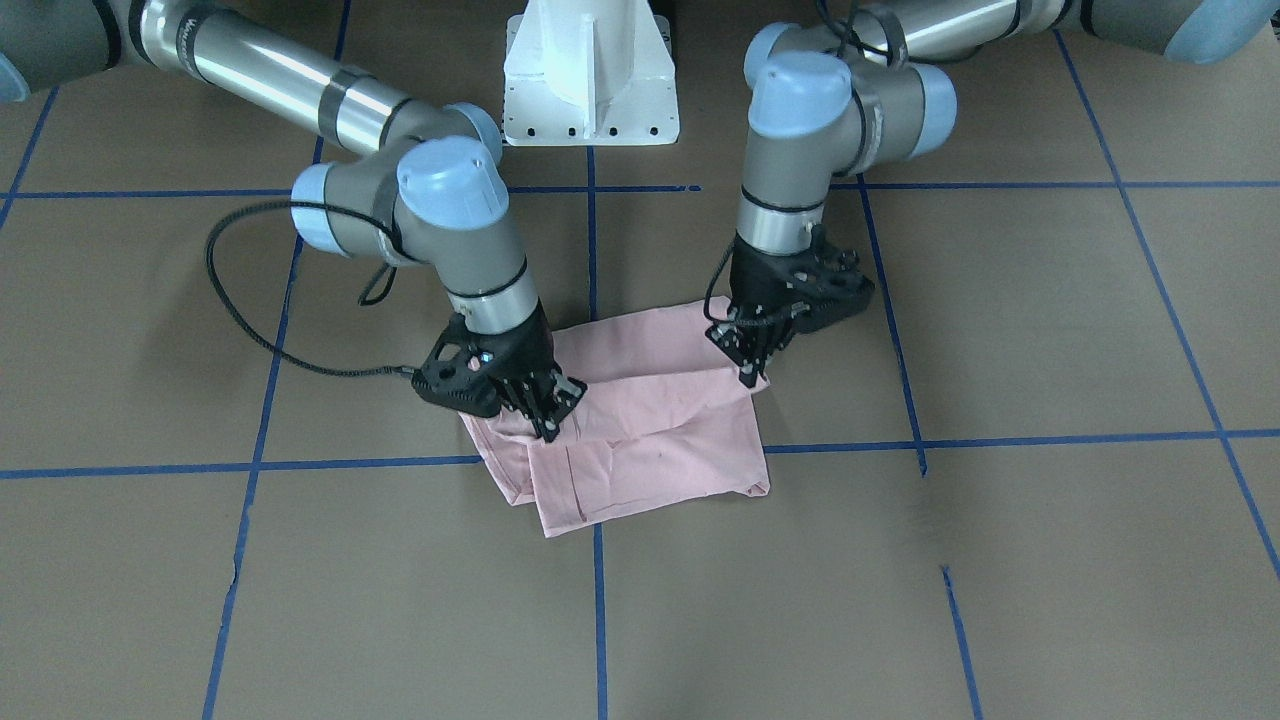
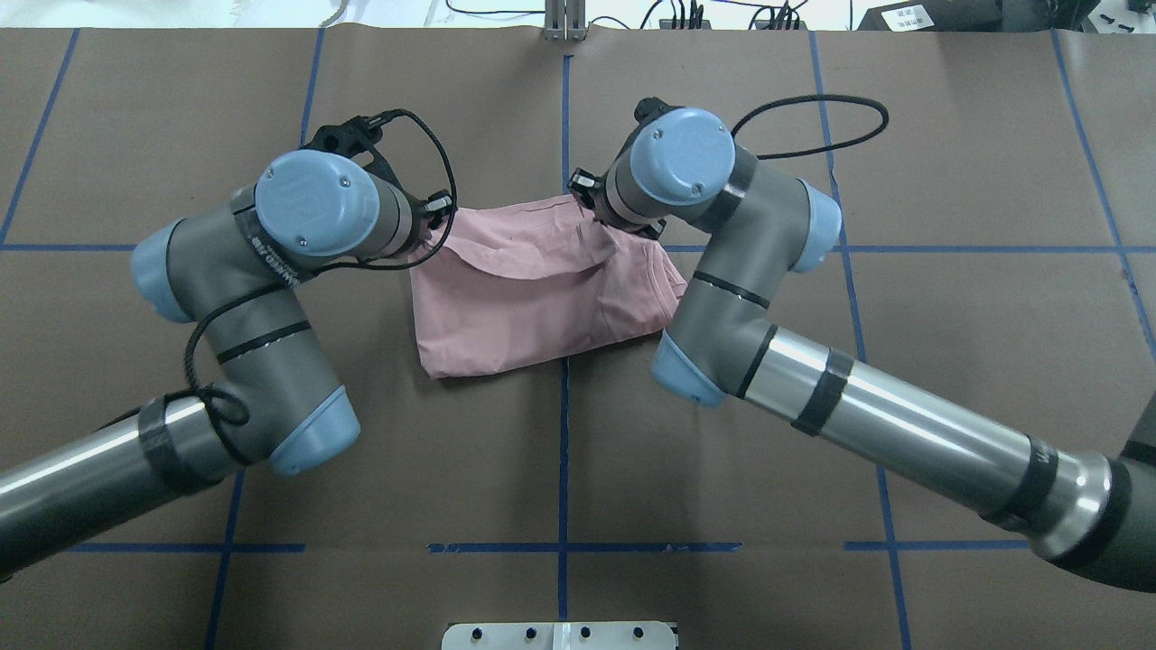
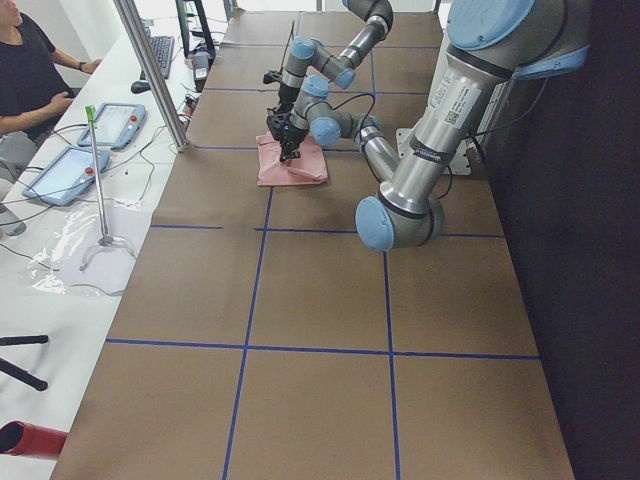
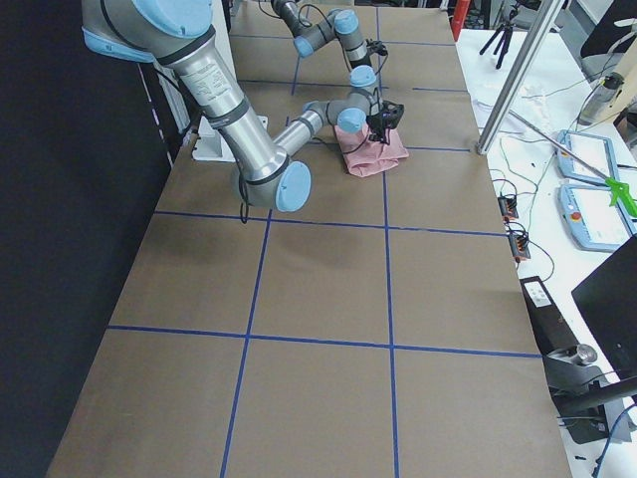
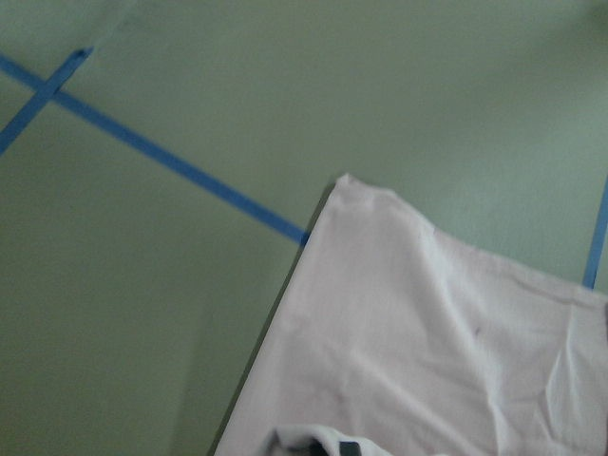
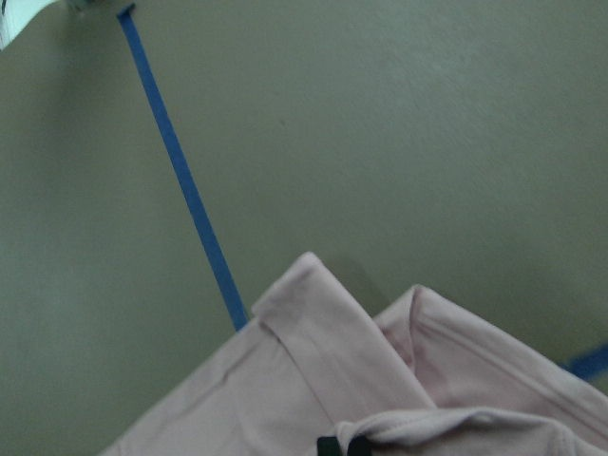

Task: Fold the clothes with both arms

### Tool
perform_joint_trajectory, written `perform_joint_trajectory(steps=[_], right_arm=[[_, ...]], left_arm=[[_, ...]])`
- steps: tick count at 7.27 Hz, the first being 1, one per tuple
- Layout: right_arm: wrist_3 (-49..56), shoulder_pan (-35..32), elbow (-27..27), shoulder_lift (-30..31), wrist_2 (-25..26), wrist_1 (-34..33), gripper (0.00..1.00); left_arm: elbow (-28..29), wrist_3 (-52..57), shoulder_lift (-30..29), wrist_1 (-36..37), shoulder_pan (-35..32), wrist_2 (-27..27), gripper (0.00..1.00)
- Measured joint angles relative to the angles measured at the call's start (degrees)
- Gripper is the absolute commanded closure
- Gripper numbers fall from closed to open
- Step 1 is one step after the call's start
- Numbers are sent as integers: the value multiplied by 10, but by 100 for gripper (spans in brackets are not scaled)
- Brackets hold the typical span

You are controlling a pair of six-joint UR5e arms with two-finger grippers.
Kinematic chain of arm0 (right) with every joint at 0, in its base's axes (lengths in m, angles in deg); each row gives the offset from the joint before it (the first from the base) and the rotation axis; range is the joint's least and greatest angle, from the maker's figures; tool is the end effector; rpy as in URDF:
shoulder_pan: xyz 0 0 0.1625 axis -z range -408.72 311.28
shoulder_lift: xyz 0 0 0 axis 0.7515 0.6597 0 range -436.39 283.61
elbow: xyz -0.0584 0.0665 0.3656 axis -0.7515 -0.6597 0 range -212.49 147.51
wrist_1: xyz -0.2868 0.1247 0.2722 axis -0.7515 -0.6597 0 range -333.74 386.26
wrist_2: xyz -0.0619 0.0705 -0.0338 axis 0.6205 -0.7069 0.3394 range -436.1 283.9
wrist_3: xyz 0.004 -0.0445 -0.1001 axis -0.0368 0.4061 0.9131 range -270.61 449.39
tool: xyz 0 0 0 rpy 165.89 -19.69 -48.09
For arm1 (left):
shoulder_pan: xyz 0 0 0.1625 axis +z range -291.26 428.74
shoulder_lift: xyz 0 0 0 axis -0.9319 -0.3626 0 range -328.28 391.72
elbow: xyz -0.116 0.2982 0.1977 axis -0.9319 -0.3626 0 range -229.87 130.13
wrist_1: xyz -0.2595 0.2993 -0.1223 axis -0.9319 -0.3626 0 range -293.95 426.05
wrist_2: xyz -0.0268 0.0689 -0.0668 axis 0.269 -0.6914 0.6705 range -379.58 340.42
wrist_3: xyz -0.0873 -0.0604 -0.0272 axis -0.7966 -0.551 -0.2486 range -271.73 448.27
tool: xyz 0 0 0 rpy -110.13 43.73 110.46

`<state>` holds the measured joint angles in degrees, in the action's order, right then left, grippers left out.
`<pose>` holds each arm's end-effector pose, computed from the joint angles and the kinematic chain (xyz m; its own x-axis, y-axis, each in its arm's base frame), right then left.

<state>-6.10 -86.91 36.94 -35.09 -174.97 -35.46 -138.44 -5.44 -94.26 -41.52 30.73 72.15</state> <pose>-0.5366 -0.5701 0.2025 0.3841 0.4222 0.8211 -0.5492 0.8194 -0.1645 0.4651 -0.5285 0.2329 0.4442 -0.4293 -0.7864 0.6268 0.7761 -0.0697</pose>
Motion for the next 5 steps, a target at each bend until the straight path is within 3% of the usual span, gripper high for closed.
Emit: perform_joint_trajectory(steps=[1, 2, 5], right_arm=[[22, -28, -85, -37, -1, 33, 0], [51, -48, -129, -52, -2, 47, 0], [84, -85, -152, -58, -33, 54, 0]], left_arm=[[88, 28, -23, -71, -31, 0, 0], [136, 54, -33, -114, -53, 1, 0], [158, 73, -34, -143, -69, 12, 0]])
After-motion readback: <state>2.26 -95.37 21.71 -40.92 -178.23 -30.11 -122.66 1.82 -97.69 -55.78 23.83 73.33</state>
